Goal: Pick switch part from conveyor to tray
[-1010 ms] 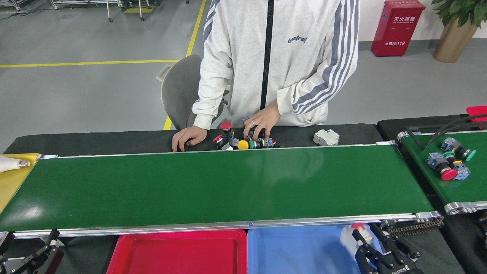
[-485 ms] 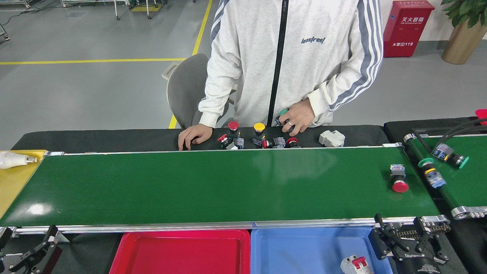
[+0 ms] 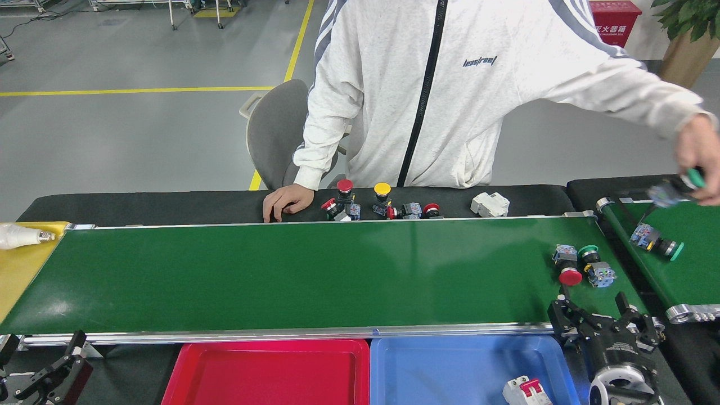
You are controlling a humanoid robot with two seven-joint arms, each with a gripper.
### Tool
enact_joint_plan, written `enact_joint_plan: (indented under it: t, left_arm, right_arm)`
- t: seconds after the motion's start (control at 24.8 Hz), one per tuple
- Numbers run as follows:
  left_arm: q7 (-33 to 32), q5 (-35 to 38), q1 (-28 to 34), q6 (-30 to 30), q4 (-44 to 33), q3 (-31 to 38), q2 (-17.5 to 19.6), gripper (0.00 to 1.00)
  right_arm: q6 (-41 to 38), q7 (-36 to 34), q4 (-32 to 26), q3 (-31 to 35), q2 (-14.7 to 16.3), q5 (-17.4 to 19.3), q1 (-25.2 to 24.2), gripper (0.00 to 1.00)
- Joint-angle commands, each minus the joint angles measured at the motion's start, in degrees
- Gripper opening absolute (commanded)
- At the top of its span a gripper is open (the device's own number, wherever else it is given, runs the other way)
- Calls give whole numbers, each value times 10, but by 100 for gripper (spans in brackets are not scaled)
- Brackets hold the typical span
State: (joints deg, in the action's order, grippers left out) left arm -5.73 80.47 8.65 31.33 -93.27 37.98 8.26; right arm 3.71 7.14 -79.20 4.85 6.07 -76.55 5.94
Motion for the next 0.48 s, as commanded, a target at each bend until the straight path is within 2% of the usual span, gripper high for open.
enact_joint_plan:
  t: [0.0, 0.36, 0.4, 0.44]
  left_arm:
    - [4, 0, -7, 0, -3, 1, 10, 100]
    - [4, 2, -13, 0, -2, 0, 10, 100]
    - [4, 2, -13, 0, -2, 0, 10, 100]
    - [4, 2, -12, 0, -2, 1, 10, 100]
  right_arm:
    - [2, 1, 12, -12, 7, -1, 23, 100]
    - [26, 1, 101, -68, -6, 1, 96, 100]
    - [33, 0, 111, -74, -12, 1, 105, 99]
    - [42, 0, 121, -89, -18, 1, 112, 93]
